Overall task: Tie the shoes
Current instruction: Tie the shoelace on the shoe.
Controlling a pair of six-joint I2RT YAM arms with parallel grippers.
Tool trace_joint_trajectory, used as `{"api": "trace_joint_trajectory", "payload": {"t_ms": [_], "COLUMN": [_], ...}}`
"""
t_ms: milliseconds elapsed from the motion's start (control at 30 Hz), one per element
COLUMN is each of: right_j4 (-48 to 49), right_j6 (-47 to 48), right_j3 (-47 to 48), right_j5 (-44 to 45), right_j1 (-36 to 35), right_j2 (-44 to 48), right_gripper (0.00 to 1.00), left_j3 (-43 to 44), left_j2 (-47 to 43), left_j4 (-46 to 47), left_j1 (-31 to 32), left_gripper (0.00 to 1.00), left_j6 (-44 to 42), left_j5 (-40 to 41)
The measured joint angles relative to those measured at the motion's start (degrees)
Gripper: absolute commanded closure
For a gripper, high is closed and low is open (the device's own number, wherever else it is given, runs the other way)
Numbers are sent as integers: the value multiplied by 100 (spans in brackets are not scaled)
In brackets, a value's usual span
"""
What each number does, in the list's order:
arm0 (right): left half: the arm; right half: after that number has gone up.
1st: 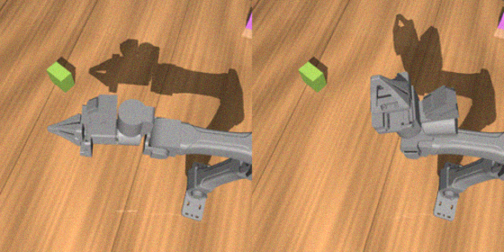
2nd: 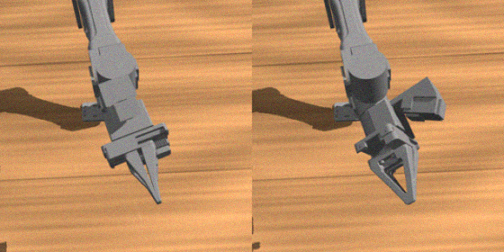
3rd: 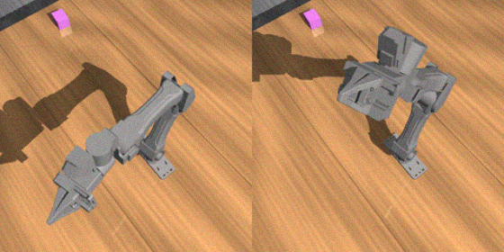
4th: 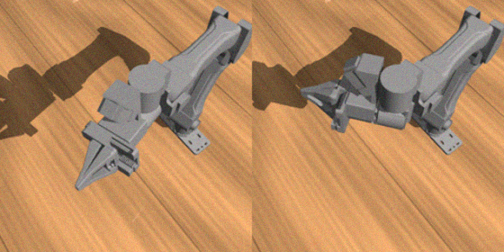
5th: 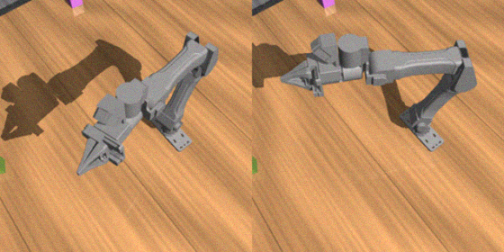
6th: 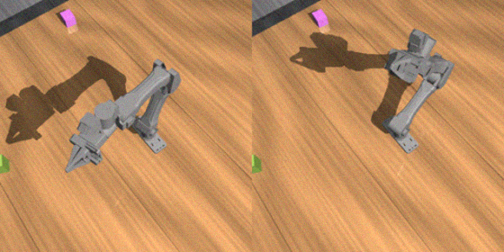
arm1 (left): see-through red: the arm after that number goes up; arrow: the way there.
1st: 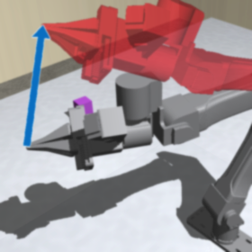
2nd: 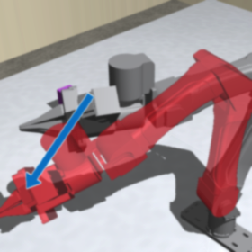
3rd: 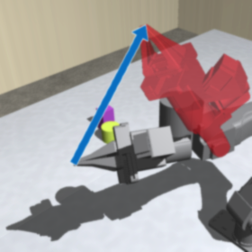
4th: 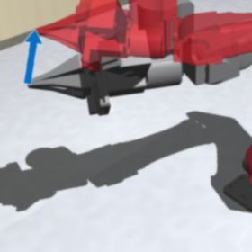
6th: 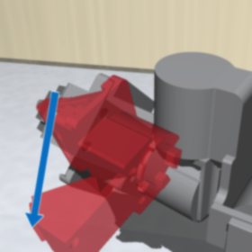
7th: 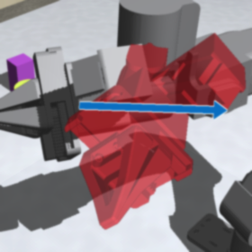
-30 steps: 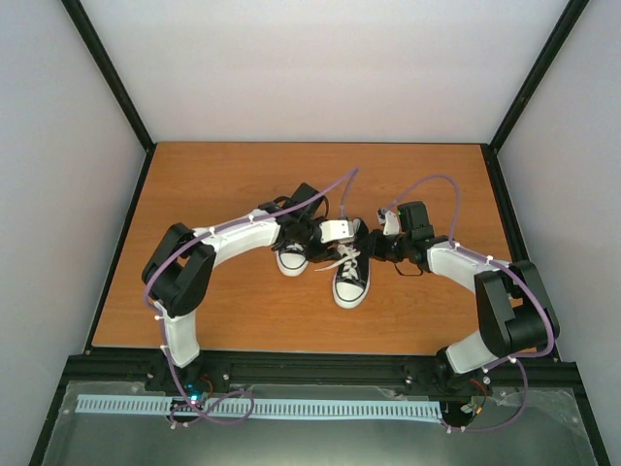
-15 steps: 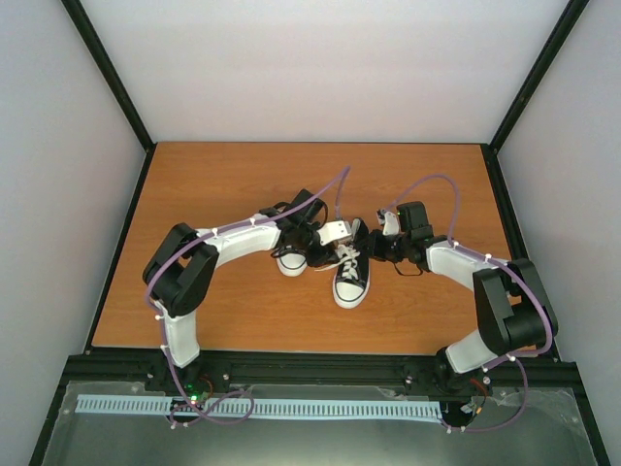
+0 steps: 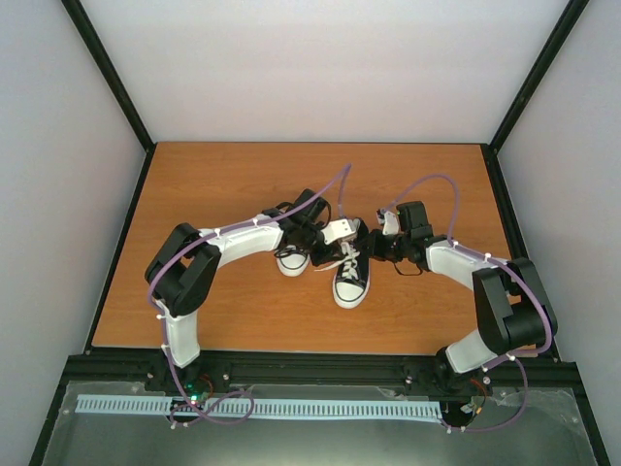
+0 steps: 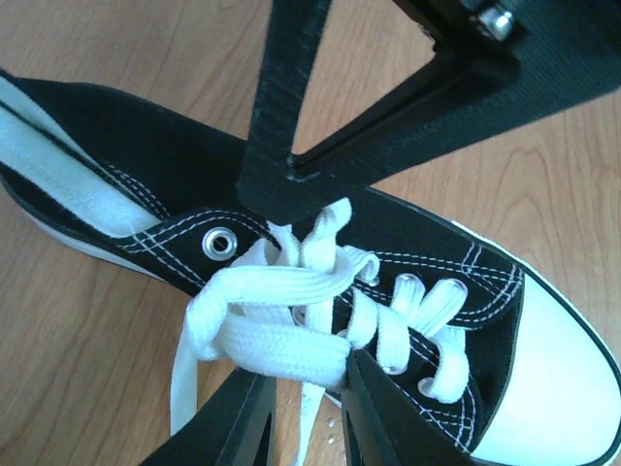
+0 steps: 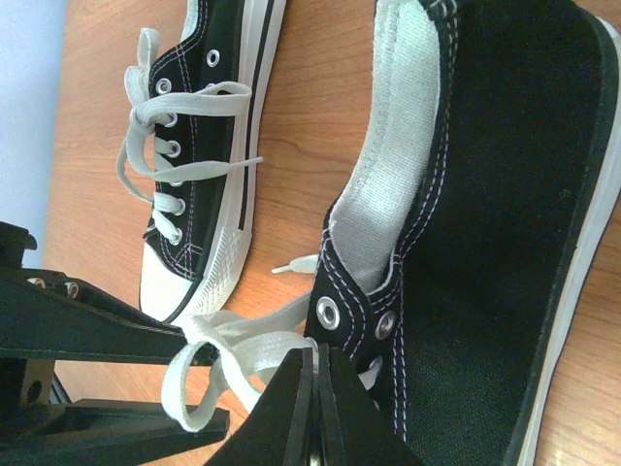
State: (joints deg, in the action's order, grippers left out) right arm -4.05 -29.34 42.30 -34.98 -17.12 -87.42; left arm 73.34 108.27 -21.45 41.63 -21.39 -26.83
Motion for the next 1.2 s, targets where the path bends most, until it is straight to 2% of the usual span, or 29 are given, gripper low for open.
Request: {"api": "trace_joint_trajectory", "payload": {"t_ms": [167,267,300,667,1200], "right_j4": [-2,-2,-4,-13,-323], "right_j6": [17,17,20,74,269], "right_j3": [2,2,2,2,-407], "right_j5": [-13,-13,-13,0,190], "right_j1": [0,0,0,0,11], "right_j2": [0,0,0,0,289], "right_gripper": [97,97,97,97,97], "left_j3": [13,17,24,33,-271], "left_j2": [4,4,4,4,7], "left_j4": [66,72,72,2,-83], "left_j1": [0,0,0,-66,-118], "left_gripper": [84,97,99,99,99], "left_j6": [76,120,140,31,-1749], "left_j5": [120,214,232,308,984]}}
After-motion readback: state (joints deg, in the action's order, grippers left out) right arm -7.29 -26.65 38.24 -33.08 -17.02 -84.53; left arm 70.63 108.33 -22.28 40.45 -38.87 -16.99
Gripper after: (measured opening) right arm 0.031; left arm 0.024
